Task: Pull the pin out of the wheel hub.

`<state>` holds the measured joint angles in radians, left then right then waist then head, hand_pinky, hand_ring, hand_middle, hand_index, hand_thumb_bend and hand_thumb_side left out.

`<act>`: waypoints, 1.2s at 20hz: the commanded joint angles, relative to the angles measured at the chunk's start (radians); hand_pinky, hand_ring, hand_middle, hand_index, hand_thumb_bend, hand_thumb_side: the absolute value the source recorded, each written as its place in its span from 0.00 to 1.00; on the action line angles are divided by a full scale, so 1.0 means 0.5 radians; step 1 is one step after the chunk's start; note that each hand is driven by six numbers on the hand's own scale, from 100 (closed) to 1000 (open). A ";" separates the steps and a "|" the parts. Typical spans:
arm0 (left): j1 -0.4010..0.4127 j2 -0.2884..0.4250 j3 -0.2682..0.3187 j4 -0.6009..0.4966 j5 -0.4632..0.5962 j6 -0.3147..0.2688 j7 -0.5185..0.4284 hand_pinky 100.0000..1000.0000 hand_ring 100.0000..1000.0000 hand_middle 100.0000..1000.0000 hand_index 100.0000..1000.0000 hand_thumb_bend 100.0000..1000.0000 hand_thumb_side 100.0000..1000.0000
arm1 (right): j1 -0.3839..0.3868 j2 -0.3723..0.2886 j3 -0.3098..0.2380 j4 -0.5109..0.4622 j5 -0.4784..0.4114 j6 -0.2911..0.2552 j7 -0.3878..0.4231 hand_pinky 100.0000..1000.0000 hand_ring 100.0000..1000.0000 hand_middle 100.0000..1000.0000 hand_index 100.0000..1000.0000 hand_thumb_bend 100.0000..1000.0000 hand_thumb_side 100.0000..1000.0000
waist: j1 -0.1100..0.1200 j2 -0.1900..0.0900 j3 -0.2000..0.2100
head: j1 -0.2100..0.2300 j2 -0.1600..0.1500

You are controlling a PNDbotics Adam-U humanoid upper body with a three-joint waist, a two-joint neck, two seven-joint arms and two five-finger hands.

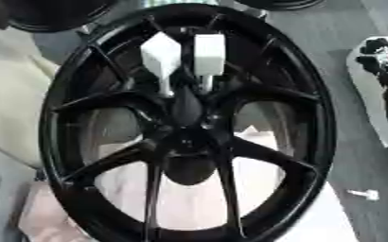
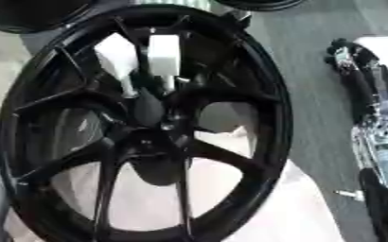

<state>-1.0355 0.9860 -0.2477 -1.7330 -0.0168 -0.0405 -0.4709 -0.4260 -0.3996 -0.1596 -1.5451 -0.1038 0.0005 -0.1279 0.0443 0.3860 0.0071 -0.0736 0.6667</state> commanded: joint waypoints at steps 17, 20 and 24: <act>-0.091 0.028 -0.013 0.028 -0.090 -0.081 -0.176 0.76 0.68 0.70 0.82 0.90 0.39 | -0.017 -0.048 -0.009 -0.050 0.015 0.002 -0.002 0.88 0.74 0.69 0.73 0.04 0.63 | -0.004 -0.065 -0.004 | 0.003 -0.013; -0.138 -0.001 -0.067 0.034 -0.141 -0.110 -0.276 0.77 0.69 0.70 0.82 0.88 0.37 | -0.015 -0.048 -0.007 -0.049 0.016 0.002 0.000 0.88 0.74 0.69 0.73 0.04 0.63 | -0.002 -0.065 -0.004 | 0.006 -0.016; -0.215 -0.049 -0.129 0.061 -0.219 -0.167 -0.398 0.77 0.70 0.71 0.82 0.86 0.36 | -0.013 -0.049 -0.003 -0.048 0.019 0.003 0.004 0.88 0.74 0.69 0.73 0.04 0.63 | 0.001 -0.068 -0.003 | 0.008 -0.017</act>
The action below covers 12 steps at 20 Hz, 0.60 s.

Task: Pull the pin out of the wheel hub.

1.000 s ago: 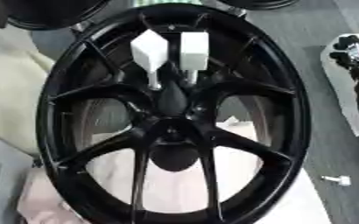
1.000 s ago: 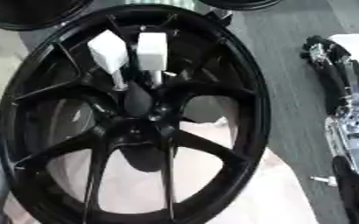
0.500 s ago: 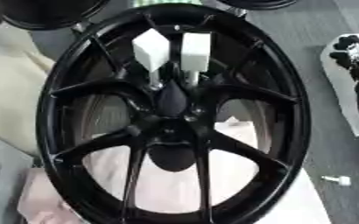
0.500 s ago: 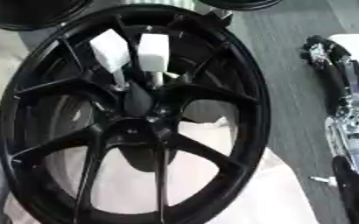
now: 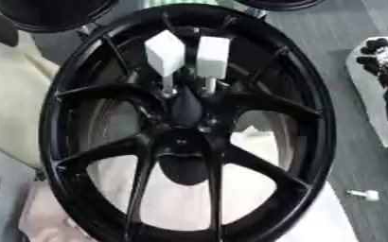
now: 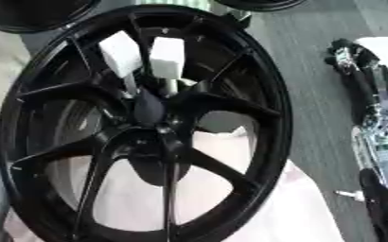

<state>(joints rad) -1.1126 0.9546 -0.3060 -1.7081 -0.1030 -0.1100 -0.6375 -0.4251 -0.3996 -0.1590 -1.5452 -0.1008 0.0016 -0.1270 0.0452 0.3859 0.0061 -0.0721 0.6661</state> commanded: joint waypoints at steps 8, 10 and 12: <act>-0.203 -0.105 -0.147 0.103 -0.154 -0.098 -0.234 0.77 0.70 0.70 0.82 0.85 0.36 | -0.013 -0.048 0.004 -0.046 0.018 0.002 0.010 0.88 0.74 0.69 0.73 0.04 0.63 | 0.002 -0.066 -0.005 | 0.017 -0.024; -0.237 -0.143 -0.171 0.138 -0.173 -0.102 -0.246 0.77 0.70 0.70 0.81 0.87 0.36 | -0.012 -0.048 0.005 -0.047 0.019 0.002 0.011 0.88 0.74 0.69 0.73 0.04 0.63 | 0.000 -0.064 -0.008 | 0.019 -0.031; -0.270 -0.185 -0.199 0.179 -0.192 -0.093 -0.253 0.76 0.69 0.69 0.81 0.88 0.36 | -0.012 -0.046 0.006 -0.048 0.019 0.003 0.012 0.88 0.74 0.69 0.73 0.04 0.63 | -0.002 -0.061 -0.011 | 0.021 -0.036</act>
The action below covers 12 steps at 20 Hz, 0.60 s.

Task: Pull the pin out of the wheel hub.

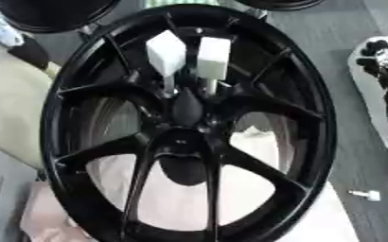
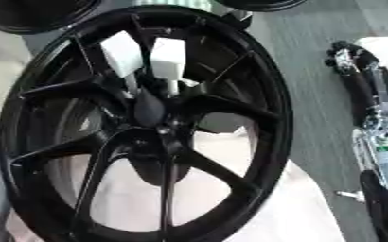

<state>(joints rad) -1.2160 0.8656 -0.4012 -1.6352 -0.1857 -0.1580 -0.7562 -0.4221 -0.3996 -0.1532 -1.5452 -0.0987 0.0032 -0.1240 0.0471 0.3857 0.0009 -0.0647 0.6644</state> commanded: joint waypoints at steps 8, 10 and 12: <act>-0.120 -0.110 -0.137 0.157 -0.094 0.254 0.079 0.76 0.67 0.67 0.80 0.92 0.38 | -0.021 -0.043 0.002 -0.046 0.018 0.002 0.014 0.88 0.74 0.69 0.73 0.04 0.64 | -0.008 -0.054 -0.008 | 0.015 -0.033; -0.126 -0.116 -0.161 0.145 -0.102 0.372 0.132 0.76 0.66 0.66 0.80 0.92 0.39 | -0.021 -0.044 0.004 -0.046 0.020 0.002 0.017 0.88 0.74 0.69 0.73 0.04 0.64 | -0.007 -0.055 -0.007 | 0.016 -0.031; -0.128 -0.118 -0.183 0.120 -0.101 0.460 0.176 0.76 0.66 0.66 0.80 0.92 0.39 | -0.021 -0.045 0.005 -0.046 0.021 0.002 0.019 0.88 0.74 0.69 0.73 0.04 0.64 | -0.006 -0.055 -0.007 | 0.017 -0.031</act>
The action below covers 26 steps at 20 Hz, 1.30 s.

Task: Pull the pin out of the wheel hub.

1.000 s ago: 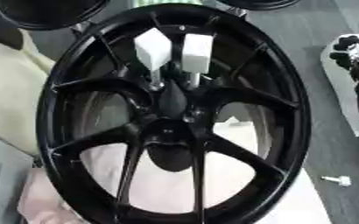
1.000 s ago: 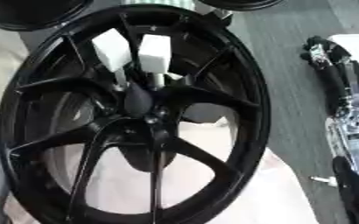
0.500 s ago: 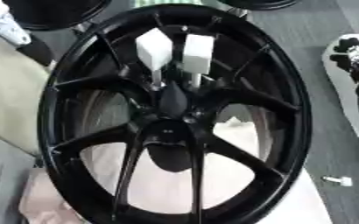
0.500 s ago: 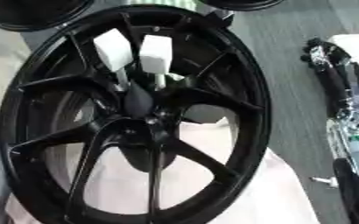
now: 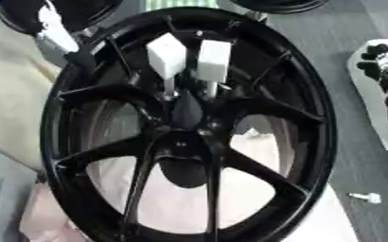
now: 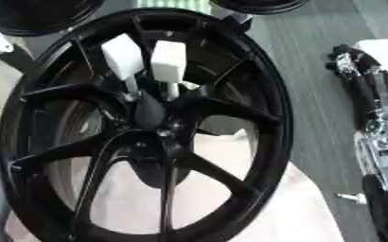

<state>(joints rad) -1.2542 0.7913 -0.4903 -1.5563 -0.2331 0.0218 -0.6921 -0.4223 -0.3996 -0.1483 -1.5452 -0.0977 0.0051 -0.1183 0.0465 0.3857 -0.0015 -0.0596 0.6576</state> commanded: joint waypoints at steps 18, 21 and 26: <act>-0.039 0.119 -0.183 -0.602 -0.048 0.337 0.271 0.77 0.69 0.72 0.82 0.90 0.37 | -0.020 -0.054 0.005 -0.043 0.032 0.000 0.021 0.88 0.74 0.69 0.74 0.04 0.64 | 0.005 -0.054 -0.005 | 0.013 -0.012; -0.018 0.130 -0.180 -0.601 -0.111 0.224 0.238 0.76 0.69 0.73 0.81 0.87 0.35 | -0.022 -0.054 0.004 -0.043 0.032 -0.001 0.022 0.88 0.74 0.69 0.74 0.04 0.64 | 0.006 -0.054 -0.006 | 0.010 -0.013; 0.019 0.123 -0.152 -0.460 -0.154 0.053 0.224 0.76 0.69 0.72 0.81 0.88 0.34 | -0.024 -0.051 0.004 -0.045 0.031 -0.001 0.023 0.88 0.74 0.69 0.74 0.05 0.64 | 0.003 -0.052 -0.009 | 0.007 -0.019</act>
<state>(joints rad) -1.2323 0.8278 -0.5879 -1.7973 -0.3019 0.0680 -0.5805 -0.4225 -0.3999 -0.1462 -1.5452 -0.0891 0.0058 -0.1101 0.0529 0.3857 -0.0051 -0.0551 0.6576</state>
